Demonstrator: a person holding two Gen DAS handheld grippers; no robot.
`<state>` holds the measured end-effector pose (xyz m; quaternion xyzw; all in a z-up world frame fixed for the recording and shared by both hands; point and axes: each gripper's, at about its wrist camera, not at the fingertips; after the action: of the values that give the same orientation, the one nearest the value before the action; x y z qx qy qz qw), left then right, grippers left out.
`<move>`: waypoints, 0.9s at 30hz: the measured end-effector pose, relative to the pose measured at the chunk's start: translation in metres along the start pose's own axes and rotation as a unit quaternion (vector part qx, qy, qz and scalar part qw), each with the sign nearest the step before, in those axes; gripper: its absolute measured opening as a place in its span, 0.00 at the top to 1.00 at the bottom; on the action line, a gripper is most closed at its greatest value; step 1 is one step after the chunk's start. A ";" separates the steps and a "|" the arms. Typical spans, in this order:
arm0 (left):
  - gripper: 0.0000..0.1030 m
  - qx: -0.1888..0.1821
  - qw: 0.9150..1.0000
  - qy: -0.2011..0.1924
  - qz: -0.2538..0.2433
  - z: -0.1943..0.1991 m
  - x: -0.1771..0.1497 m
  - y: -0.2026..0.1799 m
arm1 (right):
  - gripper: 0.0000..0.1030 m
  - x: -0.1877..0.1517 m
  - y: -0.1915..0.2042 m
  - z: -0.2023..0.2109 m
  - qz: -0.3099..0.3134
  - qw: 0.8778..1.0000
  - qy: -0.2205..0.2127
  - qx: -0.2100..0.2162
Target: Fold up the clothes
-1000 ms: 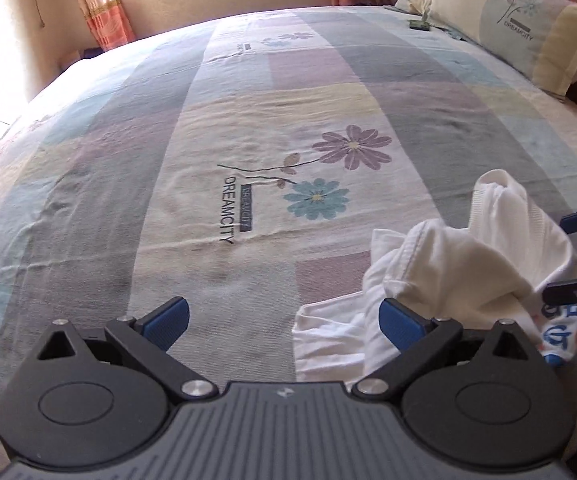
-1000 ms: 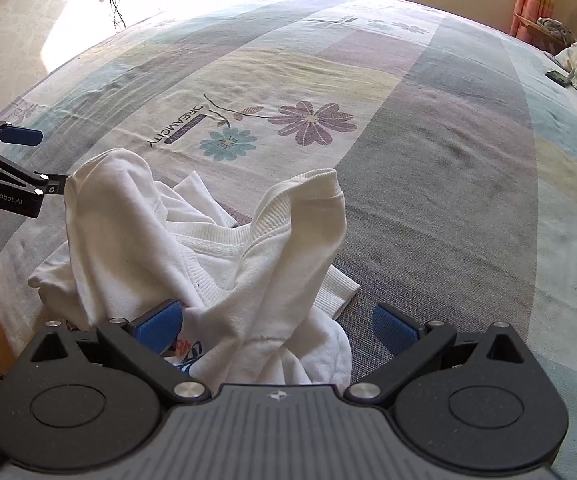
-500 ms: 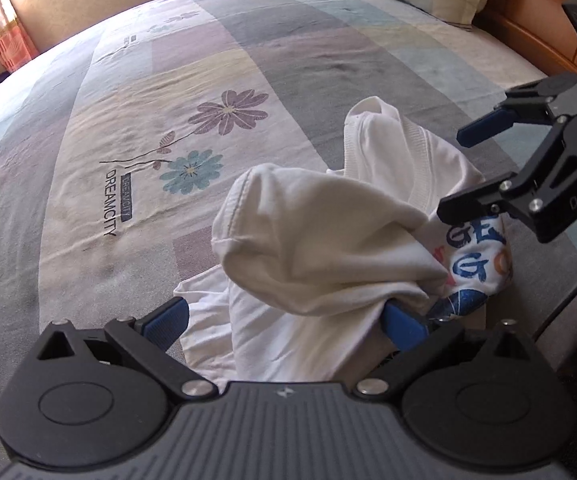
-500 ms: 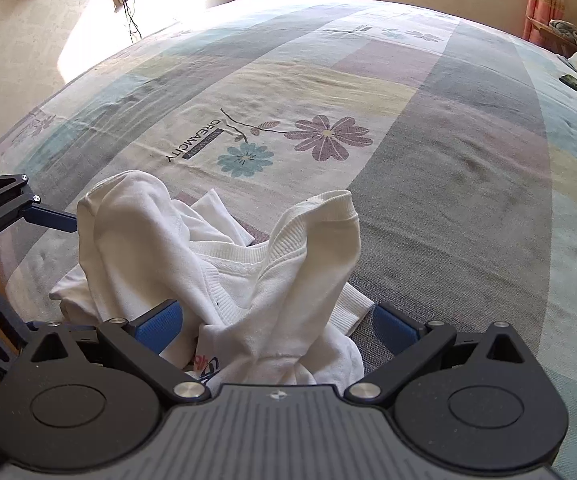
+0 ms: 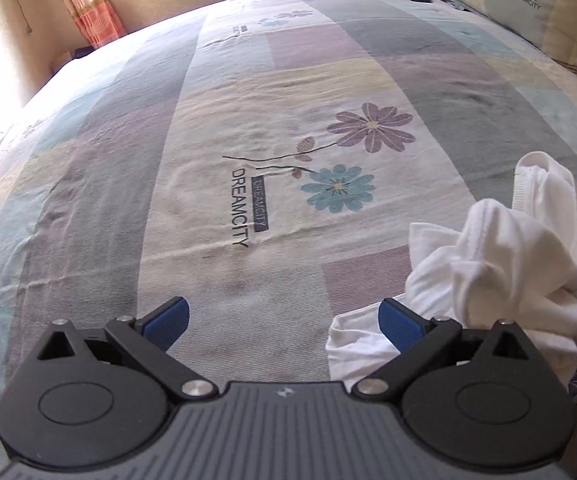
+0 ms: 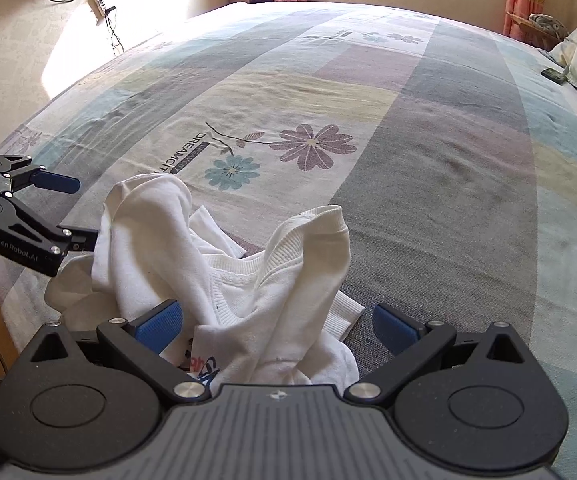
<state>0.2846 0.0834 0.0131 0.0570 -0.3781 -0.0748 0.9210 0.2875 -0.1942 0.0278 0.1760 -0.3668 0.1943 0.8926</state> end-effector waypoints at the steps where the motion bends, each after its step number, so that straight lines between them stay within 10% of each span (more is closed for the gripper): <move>1: 0.03 -0.001 1.000 -0.001 0.005 0.000 0.000 0.006 | 0.00 -0.001 0.001 -0.001 -0.006 1.000 0.003 -0.006; 6: 0.02 -0.116 0.993 -0.034 0.018 0.034 -0.005 0.017 | 0.00 -0.004 0.012 0.001 -0.011 0.999 0.007 -0.036; 11: 0.01 -0.274 0.959 -0.018 -0.063 0.040 -0.020 -0.014 | 0.00 -0.004 0.026 0.010 -0.023 0.996 0.002 -0.081; 19: 0.04 -0.214 0.975 -0.018 -0.058 -0.010 -0.020 -0.020 | 0.00 -0.002 0.063 0.012 -0.041 0.991 0.002 -0.131; 27: 0.07 -0.134 0.990 -0.032 -0.033 -0.027 -0.019 0.065 | 0.00 -0.008 0.098 0.006 -0.042 0.983 0.018 -0.177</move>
<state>0.2966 0.1525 -0.0090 -0.0572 -0.3923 -0.1567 0.9046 0.2321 -0.1144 0.0431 0.0266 -0.3713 0.0914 0.9236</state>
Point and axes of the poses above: each gripper's, at about its wrist camera, not at the fingertips, and z roughly against the way its jaws point, y to its left, x to its top, and after that the axes turned 11 degrees about -y, right-handed
